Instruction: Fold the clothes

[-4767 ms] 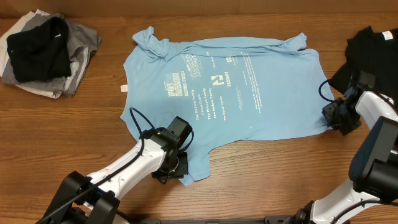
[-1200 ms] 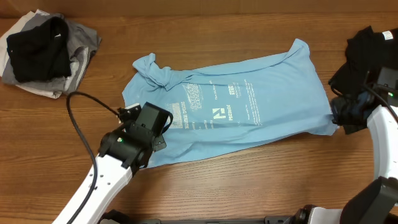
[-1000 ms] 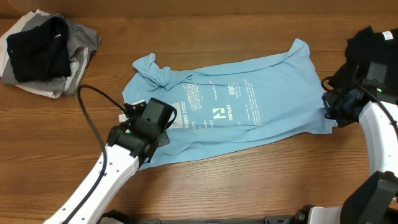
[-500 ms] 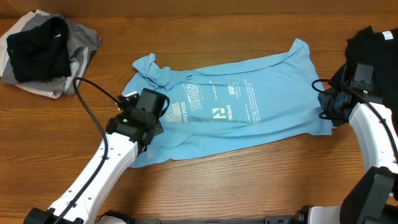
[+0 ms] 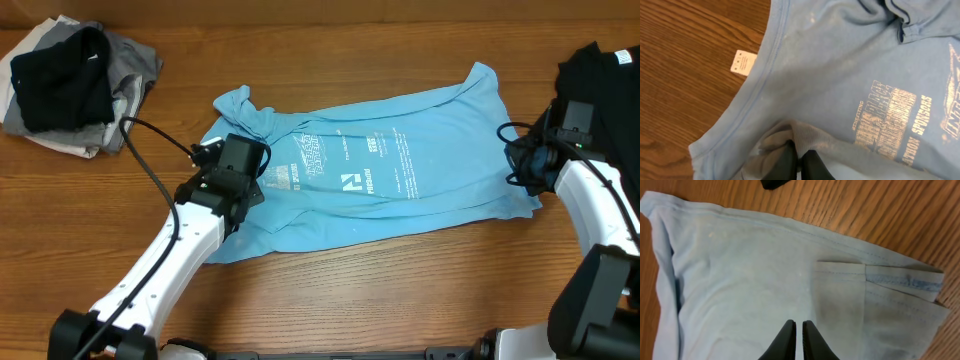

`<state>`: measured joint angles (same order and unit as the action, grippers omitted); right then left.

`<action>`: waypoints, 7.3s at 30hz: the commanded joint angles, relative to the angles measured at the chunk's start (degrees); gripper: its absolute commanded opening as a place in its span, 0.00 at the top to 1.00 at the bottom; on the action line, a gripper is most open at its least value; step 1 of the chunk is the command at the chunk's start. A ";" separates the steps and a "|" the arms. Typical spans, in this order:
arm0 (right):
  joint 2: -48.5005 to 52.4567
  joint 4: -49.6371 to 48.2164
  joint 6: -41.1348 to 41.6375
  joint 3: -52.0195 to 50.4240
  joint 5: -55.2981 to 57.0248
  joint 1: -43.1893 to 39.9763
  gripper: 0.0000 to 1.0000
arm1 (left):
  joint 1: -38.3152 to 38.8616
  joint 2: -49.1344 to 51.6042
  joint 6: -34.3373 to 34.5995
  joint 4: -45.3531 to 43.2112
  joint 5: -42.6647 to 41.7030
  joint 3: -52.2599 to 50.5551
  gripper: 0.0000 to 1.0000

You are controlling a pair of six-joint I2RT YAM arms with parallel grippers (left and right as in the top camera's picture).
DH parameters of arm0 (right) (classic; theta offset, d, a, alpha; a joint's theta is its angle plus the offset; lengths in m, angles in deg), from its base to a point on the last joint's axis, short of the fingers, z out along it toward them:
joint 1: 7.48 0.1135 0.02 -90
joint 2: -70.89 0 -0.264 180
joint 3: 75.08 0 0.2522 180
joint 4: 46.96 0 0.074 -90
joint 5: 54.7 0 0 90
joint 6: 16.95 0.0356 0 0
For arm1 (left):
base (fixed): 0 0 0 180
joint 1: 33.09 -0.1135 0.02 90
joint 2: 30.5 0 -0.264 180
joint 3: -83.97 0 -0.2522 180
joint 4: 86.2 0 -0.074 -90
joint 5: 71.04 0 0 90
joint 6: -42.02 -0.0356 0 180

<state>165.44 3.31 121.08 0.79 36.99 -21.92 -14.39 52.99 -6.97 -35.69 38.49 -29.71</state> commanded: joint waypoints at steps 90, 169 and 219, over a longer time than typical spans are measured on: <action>4.61 -3.48 -7.58 -6.78 -7.63 -0.35 0.82 | -4.92 4.59 -9.79 18.25 -15.08 10.56 0.00; 11.89 15.63 -17.81 5.29 -4.68 -1.07 0.91 | -0.87 21.53 -14.51 15.23 -27.87 10.43 0.93; 5.66 19.61 -8.52 -1.29 0.39 -1.07 0.96 | -17.46 19.78 -11.93 25.79 -17.25 4.07 0.96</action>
<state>172.96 22.70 110.83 0.04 36.38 -22.77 -31.33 73.88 -22.12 -11.38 15.91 -24.64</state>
